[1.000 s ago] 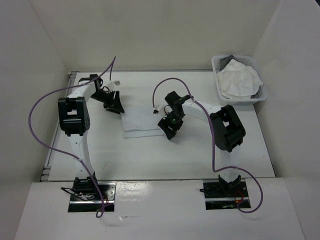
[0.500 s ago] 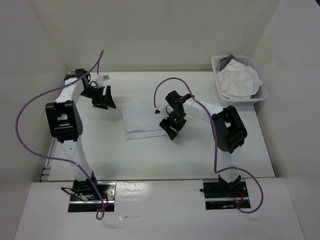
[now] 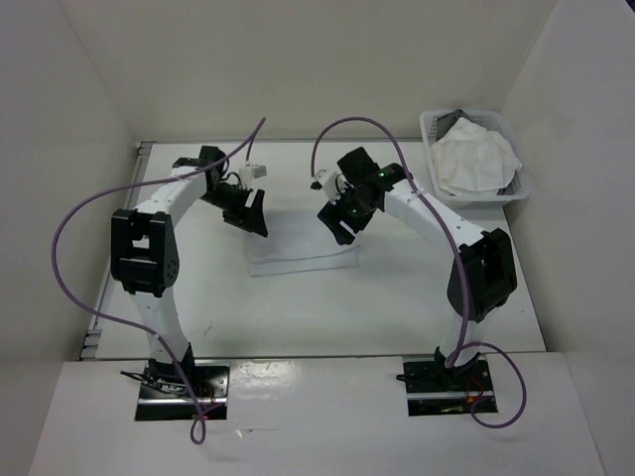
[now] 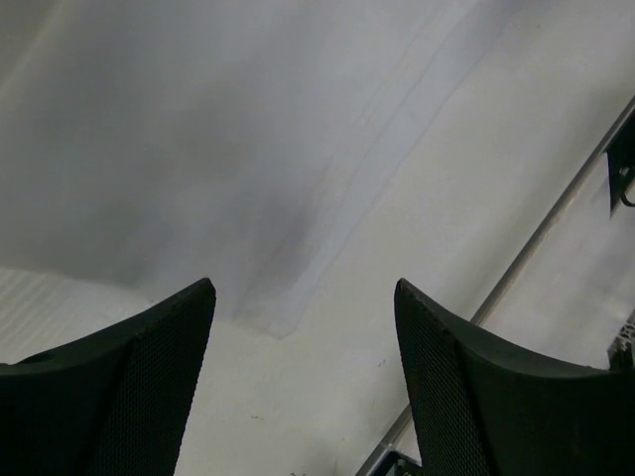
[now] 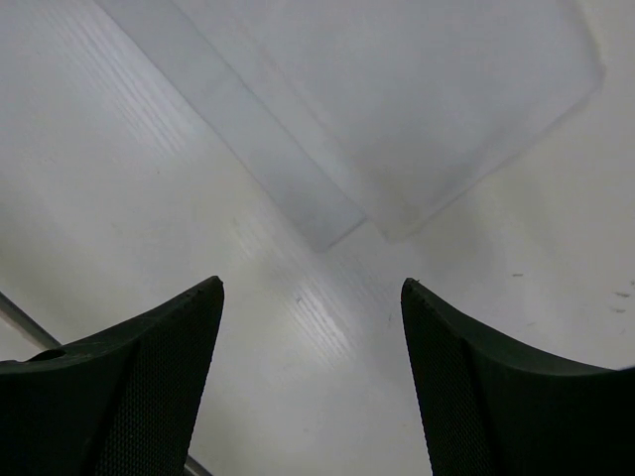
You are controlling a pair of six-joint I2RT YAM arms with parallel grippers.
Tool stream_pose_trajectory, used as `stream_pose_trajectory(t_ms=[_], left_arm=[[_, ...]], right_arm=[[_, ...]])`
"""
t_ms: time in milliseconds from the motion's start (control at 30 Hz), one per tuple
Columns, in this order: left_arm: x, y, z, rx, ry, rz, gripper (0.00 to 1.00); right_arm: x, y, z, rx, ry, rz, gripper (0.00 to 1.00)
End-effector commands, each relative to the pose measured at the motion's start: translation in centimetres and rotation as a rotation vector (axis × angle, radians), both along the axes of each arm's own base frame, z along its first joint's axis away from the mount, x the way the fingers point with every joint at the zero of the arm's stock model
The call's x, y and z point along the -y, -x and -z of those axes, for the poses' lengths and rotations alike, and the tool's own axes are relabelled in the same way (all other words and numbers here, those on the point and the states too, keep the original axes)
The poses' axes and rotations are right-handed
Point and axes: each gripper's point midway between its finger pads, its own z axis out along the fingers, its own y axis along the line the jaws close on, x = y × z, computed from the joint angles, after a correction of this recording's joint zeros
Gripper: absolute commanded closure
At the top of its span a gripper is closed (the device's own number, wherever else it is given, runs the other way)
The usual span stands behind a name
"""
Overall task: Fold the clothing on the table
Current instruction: Fold the skirt
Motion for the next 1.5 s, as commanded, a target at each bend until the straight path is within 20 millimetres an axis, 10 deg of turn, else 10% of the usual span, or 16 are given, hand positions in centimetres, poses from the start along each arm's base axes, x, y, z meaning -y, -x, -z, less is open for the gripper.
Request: stream_pose_trajectory(t_ms=[0,733,1167,1467], left_arm=[[1.1,0.2,1.2,-0.017,0.057,0.034,0.20],[0.4,2.8,7.3,-0.134,-0.011,0.000,0.22],[-1.2,3.3,7.6,-0.154,-0.027,-0.056,0.22],[-1.2,3.6,7.6,-0.155,-0.027,-0.056,0.22]], right_arm=[[1.4,0.4,1.5,-0.015,0.041,0.057,0.23],[0.7,1.2,6.1,-0.125,0.016,0.059,0.23],[-1.1,2.4,7.0,-0.234,-0.052,0.011,0.23],[6.4,-4.7,5.0,-0.226,-0.231,0.292,0.23]])
